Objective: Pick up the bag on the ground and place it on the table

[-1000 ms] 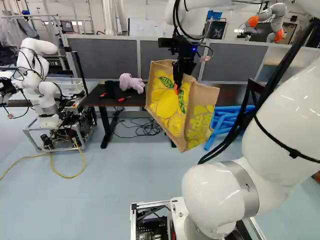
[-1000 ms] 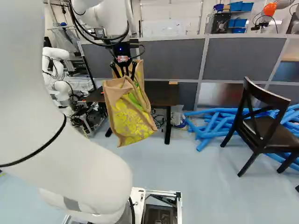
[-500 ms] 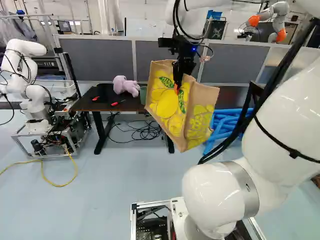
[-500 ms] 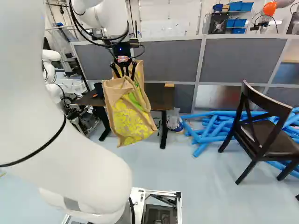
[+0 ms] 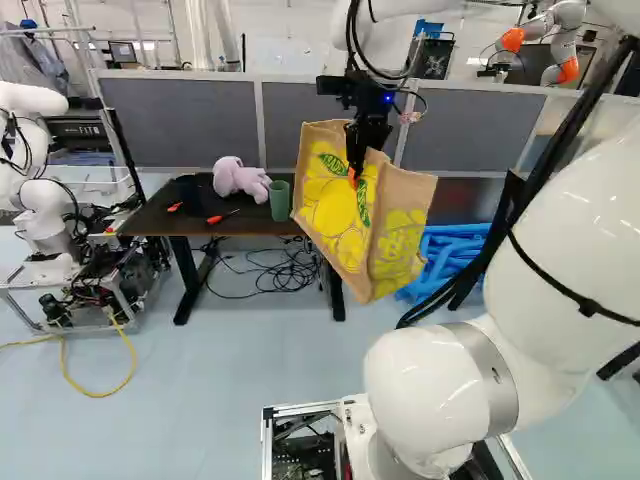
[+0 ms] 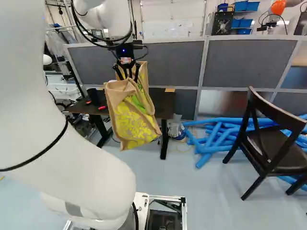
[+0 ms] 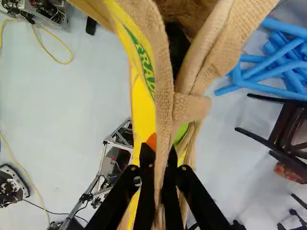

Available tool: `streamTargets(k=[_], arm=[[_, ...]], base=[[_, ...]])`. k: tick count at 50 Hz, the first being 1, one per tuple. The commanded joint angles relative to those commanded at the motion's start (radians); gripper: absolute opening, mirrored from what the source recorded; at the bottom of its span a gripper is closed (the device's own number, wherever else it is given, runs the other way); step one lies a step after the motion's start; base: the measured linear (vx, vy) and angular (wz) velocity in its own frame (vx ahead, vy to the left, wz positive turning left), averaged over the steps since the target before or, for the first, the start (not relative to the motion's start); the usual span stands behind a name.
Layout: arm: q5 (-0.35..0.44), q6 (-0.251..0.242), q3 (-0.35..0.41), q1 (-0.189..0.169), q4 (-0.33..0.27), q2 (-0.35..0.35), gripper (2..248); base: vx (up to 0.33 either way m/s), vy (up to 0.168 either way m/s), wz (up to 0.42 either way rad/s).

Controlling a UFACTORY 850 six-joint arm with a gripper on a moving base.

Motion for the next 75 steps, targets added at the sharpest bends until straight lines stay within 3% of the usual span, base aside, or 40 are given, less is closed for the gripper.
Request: streamTargets(k=[50, 75], arm=[[0.000, 0.000, 0.000, 0.000, 0.000, 0.000, 22], [0.000, 0.000, -0.019, 0.000, 0.000, -0.020, 22]], base=[[0.181, -0.052, -0.001], [0.052, -0.001, -0.007]])
